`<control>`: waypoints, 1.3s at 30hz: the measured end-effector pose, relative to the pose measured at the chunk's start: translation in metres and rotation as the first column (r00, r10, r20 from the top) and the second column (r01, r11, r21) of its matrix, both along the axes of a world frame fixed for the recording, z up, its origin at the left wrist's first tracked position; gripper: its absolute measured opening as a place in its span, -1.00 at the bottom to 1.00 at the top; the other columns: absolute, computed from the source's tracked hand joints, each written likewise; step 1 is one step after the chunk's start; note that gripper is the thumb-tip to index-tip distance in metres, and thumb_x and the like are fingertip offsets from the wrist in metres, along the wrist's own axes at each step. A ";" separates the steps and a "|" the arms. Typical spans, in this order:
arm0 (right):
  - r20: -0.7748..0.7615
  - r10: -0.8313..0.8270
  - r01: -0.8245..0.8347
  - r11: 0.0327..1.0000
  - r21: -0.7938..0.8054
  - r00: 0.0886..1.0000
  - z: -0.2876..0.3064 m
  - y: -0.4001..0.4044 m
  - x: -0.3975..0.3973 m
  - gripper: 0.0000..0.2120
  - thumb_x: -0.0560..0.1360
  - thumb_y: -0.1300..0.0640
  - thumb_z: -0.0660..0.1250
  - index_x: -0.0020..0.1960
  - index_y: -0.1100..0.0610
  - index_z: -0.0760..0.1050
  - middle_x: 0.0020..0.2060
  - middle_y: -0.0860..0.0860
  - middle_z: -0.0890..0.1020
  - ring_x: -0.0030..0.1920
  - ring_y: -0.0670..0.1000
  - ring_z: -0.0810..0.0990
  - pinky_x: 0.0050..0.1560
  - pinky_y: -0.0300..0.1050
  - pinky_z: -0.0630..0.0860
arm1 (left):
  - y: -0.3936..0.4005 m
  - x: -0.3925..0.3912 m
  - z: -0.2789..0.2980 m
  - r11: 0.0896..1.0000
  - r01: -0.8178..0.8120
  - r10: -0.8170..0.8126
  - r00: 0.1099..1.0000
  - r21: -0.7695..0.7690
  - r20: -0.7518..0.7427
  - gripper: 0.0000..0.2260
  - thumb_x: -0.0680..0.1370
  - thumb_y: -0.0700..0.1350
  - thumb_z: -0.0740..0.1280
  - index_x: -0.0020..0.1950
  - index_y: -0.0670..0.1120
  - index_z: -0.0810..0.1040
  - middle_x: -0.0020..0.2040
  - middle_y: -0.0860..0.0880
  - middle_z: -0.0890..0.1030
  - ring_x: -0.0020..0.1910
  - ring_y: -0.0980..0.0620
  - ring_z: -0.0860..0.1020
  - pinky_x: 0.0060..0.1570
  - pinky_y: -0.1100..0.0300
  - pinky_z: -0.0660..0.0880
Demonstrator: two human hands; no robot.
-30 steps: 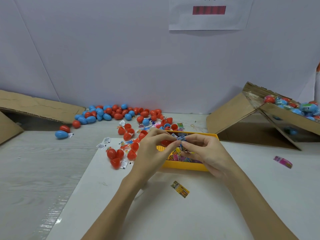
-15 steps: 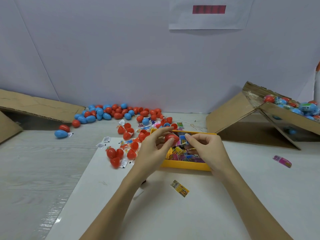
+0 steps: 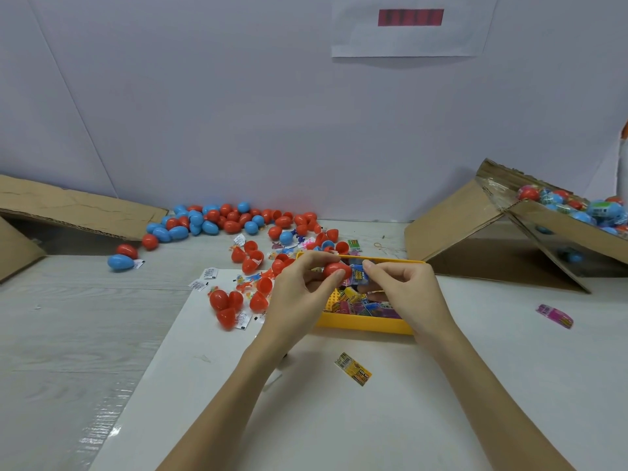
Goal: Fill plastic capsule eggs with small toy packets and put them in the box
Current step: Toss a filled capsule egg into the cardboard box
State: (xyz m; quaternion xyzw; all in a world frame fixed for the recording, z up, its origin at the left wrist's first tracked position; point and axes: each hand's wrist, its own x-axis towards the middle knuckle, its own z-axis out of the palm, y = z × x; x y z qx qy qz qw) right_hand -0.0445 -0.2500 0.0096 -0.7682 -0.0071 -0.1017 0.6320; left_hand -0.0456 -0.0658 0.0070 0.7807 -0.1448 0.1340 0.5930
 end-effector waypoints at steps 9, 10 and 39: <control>-0.011 0.118 -0.116 0.987 0.109 0.993 0.003 0.002 -0.005 -0.82 0.55 0.09 0.48 0.14 0.06 0.70 -0.07 -0.03 0.78 -0.04 -0.01 0.77 -0.03 -0.08 0.72 | 0.000 -0.001 0.003 0.984 0.076 -0.083 0.996 -0.162 -0.037 -0.72 0.60 -0.15 0.43 0.29 0.07 0.63 0.20 0.13 0.67 0.12 0.14 0.67 0.10 0.23 0.62; -0.014 0.132 -0.128 0.981 0.148 0.991 0.003 0.001 -0.005 -0.82 0.54 0.13 0.49 0.14 0.04 0.69 -0.06 -0.03 0.78 -0.03 -0.01 0.77 -0.04 -0.11 0.71 | 0.000 -0.001 0.003 0.979 0.079 -0.090 0.995 -0.190 -0.049 -0.68 0.59 -0.17 0.45 0.32 0.08 0.61 0.18 0.18 0.67 0.14 0.16 0.66 0.10 0.26 0.61; -0.040 0.206 -0.168 0.883 0.439 0.978 0.014 0.011 -0.013 -0.62 0.38 0.08 0.53 0.18 0.06 0.65 0.02 0.05 0.77 0.09 0.07 0.75 0.02 -0.16 0.68 | -0.003 -0.003 0.001 0.964 0.126 -0.096 0.986 -0.233 0.137 -0.64 0.55 -0.16 0.50 0.34 -0.04 0.60 0.22 0.08 0.68 0.22 0.07 0.65 0.16 0.20 0.60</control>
